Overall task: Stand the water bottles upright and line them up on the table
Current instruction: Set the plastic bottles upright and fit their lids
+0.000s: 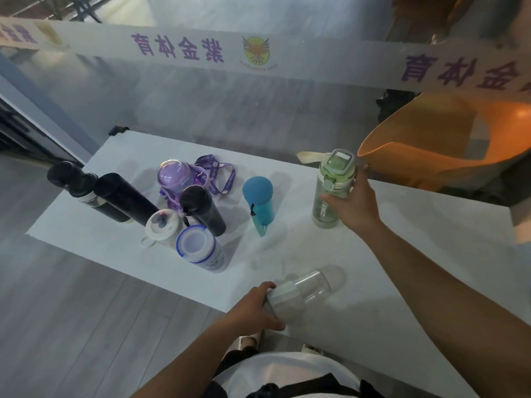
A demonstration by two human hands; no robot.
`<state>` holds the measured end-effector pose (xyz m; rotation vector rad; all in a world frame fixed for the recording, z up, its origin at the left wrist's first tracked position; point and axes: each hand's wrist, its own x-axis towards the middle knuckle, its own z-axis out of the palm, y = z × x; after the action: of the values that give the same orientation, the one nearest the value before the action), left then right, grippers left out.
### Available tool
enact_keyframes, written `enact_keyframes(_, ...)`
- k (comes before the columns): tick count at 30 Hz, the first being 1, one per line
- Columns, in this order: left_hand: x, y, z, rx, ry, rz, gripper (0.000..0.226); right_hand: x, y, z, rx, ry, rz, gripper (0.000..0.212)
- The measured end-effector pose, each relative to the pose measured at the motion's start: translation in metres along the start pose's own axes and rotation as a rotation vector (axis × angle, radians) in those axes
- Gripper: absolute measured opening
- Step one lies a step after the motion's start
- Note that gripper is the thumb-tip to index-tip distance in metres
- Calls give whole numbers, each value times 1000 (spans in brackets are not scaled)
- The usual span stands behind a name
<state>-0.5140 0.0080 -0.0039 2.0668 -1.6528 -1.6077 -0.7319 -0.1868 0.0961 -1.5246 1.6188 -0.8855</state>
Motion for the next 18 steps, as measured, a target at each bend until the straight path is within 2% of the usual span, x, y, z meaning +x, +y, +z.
enact_keyframes(4,0,-1,-2,-8,11,17,88,0,6,11,98,5,19,75)
enact_keyframes(14,-1,-11,4,-46,35,47,90,-3,31,16,108,-40,-10,80)
enact_keyframes(18,-2,-13,6,-60,55,55,91,-20,42,9,26,-65,114,86)
